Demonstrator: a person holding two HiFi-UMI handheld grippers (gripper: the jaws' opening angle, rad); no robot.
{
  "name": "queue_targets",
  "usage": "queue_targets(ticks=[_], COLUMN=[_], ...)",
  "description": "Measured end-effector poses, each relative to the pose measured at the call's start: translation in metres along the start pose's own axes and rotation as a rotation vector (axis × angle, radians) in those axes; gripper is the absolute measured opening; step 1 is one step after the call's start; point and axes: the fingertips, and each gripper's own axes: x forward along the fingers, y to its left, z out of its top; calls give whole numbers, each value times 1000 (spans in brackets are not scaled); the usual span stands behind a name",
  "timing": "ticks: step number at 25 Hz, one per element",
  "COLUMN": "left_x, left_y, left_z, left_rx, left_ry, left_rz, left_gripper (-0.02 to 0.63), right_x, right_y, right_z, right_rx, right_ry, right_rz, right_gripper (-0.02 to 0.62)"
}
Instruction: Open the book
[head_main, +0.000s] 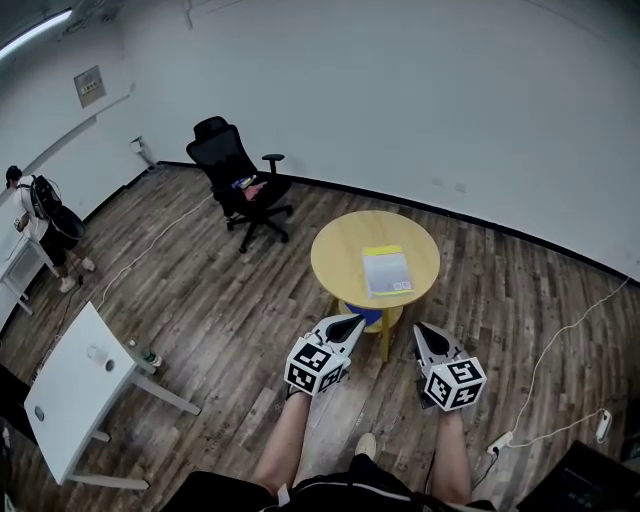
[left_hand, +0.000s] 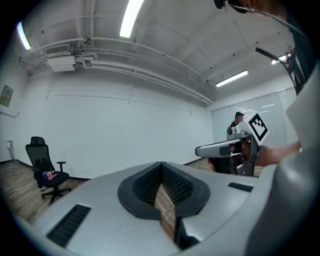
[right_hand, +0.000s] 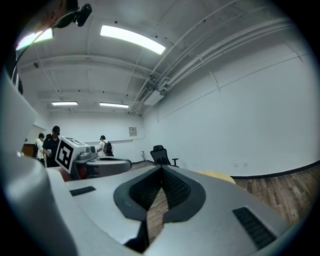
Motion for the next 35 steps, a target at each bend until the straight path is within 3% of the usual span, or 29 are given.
queue_targets(ticks=[9,24,35], left_x=[75,123,178], left_y=[57,115,193], left_z=[1,-15,-8], left_rx=[-27,-47,-49], left_ry=[20,76,62], left_rz=[50,95,90], left_gripper=[0,0,0], right_x=[74,143,230], right_y=[-68,-113,-150], right_z=[5,0,14], right_rx=[17,35,22], right_ry=[36,73,73], right_rz=[47,87,85], right_gripper=[5,5,5])
